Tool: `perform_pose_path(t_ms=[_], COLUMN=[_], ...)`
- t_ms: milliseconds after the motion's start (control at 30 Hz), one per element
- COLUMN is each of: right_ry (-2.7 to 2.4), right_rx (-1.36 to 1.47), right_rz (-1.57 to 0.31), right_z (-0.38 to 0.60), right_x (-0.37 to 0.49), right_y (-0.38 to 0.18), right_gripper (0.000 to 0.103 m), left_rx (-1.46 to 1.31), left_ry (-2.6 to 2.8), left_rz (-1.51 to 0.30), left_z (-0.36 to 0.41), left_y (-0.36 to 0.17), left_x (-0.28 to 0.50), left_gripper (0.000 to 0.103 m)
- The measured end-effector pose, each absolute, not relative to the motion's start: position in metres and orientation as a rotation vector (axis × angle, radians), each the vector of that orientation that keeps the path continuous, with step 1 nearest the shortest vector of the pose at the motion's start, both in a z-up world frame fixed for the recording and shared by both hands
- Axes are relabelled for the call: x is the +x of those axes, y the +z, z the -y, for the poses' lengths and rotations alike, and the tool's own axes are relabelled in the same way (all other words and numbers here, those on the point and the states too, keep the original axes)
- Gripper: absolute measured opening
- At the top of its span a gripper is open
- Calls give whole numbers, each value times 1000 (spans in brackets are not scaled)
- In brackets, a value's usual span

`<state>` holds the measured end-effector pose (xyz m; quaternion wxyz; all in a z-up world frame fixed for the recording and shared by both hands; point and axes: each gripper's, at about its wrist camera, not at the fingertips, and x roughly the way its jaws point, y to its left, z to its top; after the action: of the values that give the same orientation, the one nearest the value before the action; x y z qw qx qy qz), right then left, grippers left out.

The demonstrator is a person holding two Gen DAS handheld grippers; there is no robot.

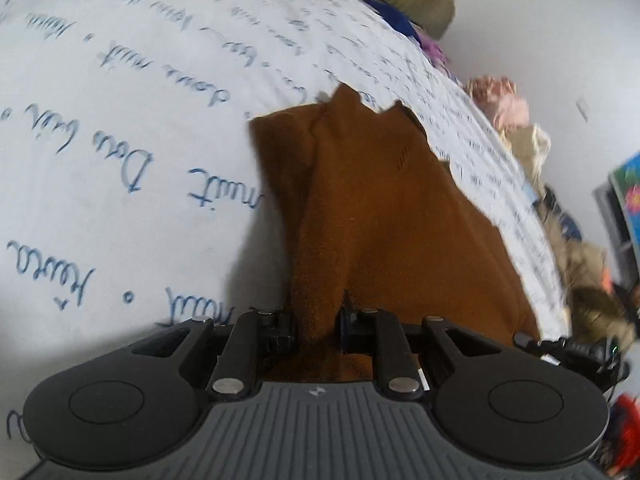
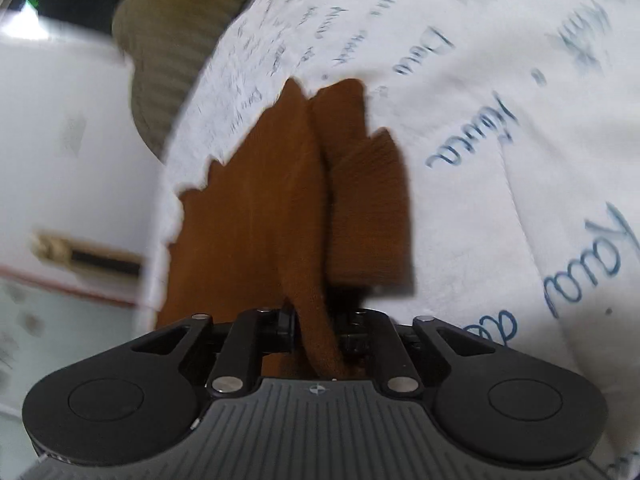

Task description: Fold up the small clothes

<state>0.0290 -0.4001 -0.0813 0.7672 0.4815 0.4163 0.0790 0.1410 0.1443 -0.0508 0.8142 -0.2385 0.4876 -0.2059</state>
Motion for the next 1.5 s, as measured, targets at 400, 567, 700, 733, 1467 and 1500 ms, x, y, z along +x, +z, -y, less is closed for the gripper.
perform_pose_path(t_ms=[400, 567, 700, 733, 1467, 1500], right_ry=[165, 199, 62, 73, 330, 355], right_rx=[595, 589, 522, 547, 340, 337], right_rz=[-683, -755, -844, -828, -780, -780], right_z=[356, 322, 314, 322, 231, 220], right_x=[66, 133, 159, 161, 72, 78], right_y=[11, -12, -57, -61, 8, 12], right_gripper=[38, 38, 0, 0, 44, 50], left_rx=[-238, -60, 42, 24, -222, -218], left_ry=[-396, -440, -478, -468, -459, -450], left_rz=[-808, -759, -867, -900, -860, -852], left_z=[-145, -74, -26, -24, -97, -101], left_y=[28, 37, -14, -30, -20, -17], left_x=[104, 104, 127, 132, 111, 110], left_gripper=[19, 19, 19, 19, 20, 20])
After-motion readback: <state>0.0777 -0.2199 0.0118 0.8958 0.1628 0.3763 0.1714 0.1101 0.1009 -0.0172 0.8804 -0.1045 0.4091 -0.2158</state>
